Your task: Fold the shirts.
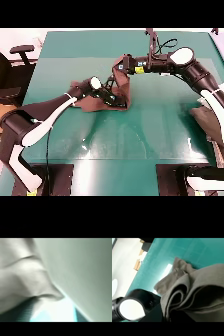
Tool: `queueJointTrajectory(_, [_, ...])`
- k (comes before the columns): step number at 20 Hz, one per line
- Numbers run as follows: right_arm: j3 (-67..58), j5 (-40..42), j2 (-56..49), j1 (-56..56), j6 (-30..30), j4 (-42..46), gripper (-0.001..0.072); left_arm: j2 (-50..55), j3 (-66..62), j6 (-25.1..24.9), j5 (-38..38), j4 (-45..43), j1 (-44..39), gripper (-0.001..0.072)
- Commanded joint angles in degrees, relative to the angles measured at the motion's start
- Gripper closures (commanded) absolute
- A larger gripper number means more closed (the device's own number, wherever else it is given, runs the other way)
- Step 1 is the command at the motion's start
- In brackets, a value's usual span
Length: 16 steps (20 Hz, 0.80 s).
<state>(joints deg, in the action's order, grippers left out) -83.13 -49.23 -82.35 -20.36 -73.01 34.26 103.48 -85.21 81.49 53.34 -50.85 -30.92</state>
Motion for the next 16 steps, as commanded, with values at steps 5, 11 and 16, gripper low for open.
queueJointTrajectory(5, [-0.04, -0.79, 0.04, 3.85, 0.46, 0.28, 0.0692, -6.19, -0.26, -3.61, 10.01, -1.40, 11.58, 0.0035])
queueJointTrajectory(11, [-0.04, -1.99, 0.07, 5.62, 0.90, 0.13, 0.0692, -12.57, -0.26, -8.46, 8.09, -5.14, 20.98, 0.0687])
queueJointTrajectory(16, [-2.01, 4.74, -3.02, -2.23, -1.11, -0.22, 0.0693, -14.80, -0.26, -7.89, 8.87, -7.45, 30.29, 0.0687])
